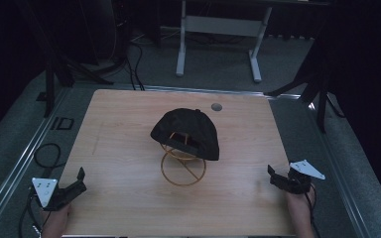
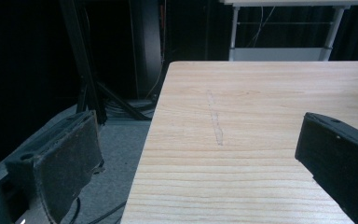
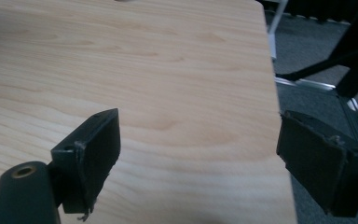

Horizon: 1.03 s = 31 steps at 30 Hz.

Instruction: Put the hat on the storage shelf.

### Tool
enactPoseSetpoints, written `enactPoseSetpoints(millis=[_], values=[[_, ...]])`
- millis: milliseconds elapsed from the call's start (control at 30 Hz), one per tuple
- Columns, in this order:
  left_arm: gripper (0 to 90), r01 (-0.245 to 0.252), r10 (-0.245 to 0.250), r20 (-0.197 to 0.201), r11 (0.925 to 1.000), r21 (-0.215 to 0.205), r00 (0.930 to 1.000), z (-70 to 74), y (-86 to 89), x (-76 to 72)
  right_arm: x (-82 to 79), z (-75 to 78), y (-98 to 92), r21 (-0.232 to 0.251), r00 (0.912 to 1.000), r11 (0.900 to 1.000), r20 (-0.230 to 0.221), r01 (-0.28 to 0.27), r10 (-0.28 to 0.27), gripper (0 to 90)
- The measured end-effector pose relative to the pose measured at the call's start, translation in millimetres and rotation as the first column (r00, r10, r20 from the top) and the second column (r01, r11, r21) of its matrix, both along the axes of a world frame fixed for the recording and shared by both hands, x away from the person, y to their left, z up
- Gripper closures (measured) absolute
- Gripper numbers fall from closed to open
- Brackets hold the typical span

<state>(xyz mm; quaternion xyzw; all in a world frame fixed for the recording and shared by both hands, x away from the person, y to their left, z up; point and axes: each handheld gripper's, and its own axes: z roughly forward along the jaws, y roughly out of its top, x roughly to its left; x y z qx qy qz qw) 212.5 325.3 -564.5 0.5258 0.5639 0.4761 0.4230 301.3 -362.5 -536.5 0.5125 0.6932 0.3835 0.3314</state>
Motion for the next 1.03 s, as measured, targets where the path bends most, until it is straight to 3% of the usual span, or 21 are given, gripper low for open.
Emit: enactPoseSetpoints(millis=[267, 467, 700, 767, 1033], values=[[0.6, 0.000, 0.000, 0.000, 1.0000, 0.001, 1.0000, 0.0, -0.2, -0.1, -11.6, -9.7, -14.7, 0.020, 0.9987, 0.999, -0.015, 0.049, -0.049, 13.3], [0.6, 0.002, -0.002, 0.002, 1.0000, 0.000, 1.0000, 0.0, 0.2, -0.4, -20.2, -14.7, -23.4, 0.010, 0.9966, 0.997, -0.021, 0.080, -0.080, 13.3], [0.6, 0.001, -0.001, 0.002, 1.0000, 0.001, 1.0000, 0.0, -0.1, -0.4, -29.5, -17.8, -37.2, 0.040, 0.9914, 0.991, 0.002, 0.131, -0.131, 13.3], [0.6, 0.001, -0.001, 0.001, 1.0000, 0.000, 1.0000, 0.0, -0.1, -0.3, -30.5, -17.5, -39.0, 0.056, 0.9897, 0.988, 0.014, 0.141, -0.142, 13.4], [0.6, 0.002, -0.002, -0.001, 1.0000, -0.002, 1.0000, 0.0, 0.2, 0.0, -29.9, -17.9, -38.1, 0.045, 0.9877, 0.987, 0.012, 0.155, -0.156, 13.7]])
